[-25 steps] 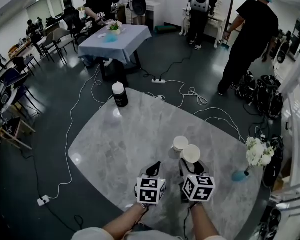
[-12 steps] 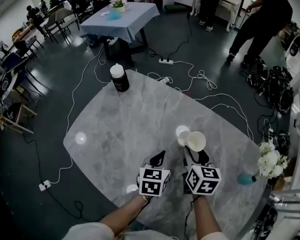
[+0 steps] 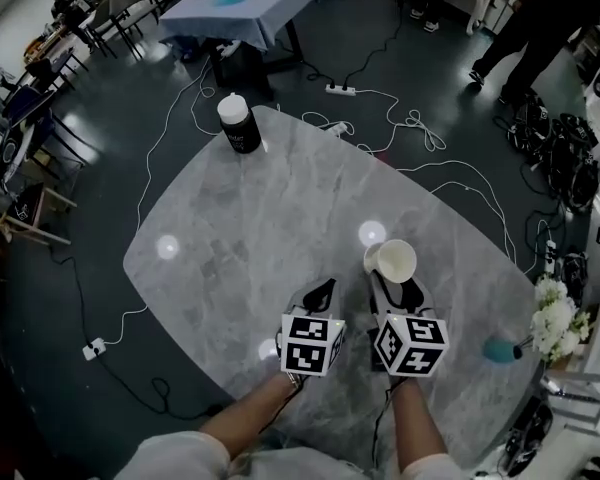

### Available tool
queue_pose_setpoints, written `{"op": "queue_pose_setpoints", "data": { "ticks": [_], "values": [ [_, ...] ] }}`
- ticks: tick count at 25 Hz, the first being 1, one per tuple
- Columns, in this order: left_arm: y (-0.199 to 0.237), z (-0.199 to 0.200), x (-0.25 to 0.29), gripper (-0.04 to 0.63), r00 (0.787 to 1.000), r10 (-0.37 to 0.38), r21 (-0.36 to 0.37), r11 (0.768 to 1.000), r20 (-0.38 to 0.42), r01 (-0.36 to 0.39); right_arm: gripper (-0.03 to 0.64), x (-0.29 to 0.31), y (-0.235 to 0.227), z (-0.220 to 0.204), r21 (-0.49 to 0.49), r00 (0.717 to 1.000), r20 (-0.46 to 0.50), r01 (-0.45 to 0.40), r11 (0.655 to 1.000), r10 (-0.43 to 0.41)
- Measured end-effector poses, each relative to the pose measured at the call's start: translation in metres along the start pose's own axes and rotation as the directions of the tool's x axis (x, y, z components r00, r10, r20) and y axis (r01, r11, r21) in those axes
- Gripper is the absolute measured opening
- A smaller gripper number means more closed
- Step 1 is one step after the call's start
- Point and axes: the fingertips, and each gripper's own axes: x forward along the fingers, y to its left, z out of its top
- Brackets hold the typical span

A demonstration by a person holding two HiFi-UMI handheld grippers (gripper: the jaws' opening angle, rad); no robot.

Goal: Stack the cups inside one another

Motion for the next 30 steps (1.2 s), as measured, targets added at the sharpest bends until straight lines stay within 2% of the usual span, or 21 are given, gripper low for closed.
{"op": "queue_pose_setpoints", "data": {
  "ticks": [11, 18, 30],
  "values": [
    [0.005, 0.000, -0.004, -0.005, 1.000, 0.009, -0.003, 1.000, 0.002, -0.008, 0.212, 0.004, 0.004, -0.003, -0.049, 1.000, -0.013, 0.015, 0.999, -0.015],
    [0.006, 0.000, -0.009, -0.005, 1.000, 0.018, -0.007, 1.000, 0.007, -0.018, 0.213, 0.000, 0.002, -0.007, -0.040, 0.999, -0.023, 0.026, 0.999, -0.026],
    [0.005, 0.003, -0.028, -0.005, 1.000, 0.018, -0.008, 1.000, 0.025, -0.018, 0.212, -0.018, 0.006, 0.000, -0.016, 0.998, 0.011, 0.059, 0.998, -0.059]
  ]
}}
